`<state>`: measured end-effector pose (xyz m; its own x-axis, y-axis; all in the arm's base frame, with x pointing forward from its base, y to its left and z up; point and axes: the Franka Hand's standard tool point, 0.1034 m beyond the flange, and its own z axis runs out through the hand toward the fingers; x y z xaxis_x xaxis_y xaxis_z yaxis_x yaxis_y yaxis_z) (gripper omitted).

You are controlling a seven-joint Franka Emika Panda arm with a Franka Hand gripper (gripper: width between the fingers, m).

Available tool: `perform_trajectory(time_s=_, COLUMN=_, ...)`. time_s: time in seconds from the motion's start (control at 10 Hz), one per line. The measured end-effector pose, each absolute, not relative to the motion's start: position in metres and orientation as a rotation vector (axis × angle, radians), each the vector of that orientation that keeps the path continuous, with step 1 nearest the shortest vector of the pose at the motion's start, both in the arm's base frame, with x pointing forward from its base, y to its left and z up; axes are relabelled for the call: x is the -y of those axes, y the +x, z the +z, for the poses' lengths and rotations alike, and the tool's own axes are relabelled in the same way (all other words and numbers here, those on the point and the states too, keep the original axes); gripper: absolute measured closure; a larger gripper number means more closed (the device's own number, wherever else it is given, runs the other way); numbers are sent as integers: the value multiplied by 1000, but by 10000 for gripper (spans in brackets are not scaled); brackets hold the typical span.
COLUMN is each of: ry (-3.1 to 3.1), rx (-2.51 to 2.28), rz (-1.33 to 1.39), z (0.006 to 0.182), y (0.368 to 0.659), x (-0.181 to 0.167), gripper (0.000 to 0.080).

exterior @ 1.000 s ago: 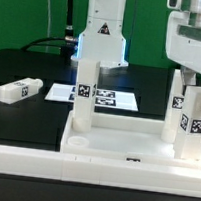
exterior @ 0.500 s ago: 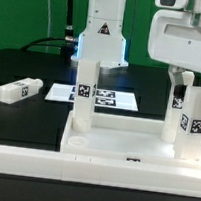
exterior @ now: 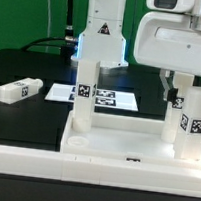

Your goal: Assemble desk

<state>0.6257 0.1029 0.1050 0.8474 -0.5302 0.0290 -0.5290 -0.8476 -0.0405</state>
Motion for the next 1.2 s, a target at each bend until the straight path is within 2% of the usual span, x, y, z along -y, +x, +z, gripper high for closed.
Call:
perform_trajectory(time_s=0.8, ry=-3141, rx=-92, rz=-128, z=103, y=629, x=-100, gripper=150)
perform_trajectory(time_s=0.9, ry=-3148, rx=-41, rz=-129, z=103, y=629, x=-100, gripper=273)
perform_trajectory(time_s=1.0, ry=-3154, rx=-7, rz=-129, z=103, y=629, x=-98, gripper=273)
perform_trajectory(time_s=1.1, ry=-3153, rx=-21, rz=-129, z=103, y=629, x=-98, gripper=411)
perform_trajectory(time_s=1.2, ry=-3153, rx=-48, rz=-129, z=103, y=629, x=-97, gripper=510)
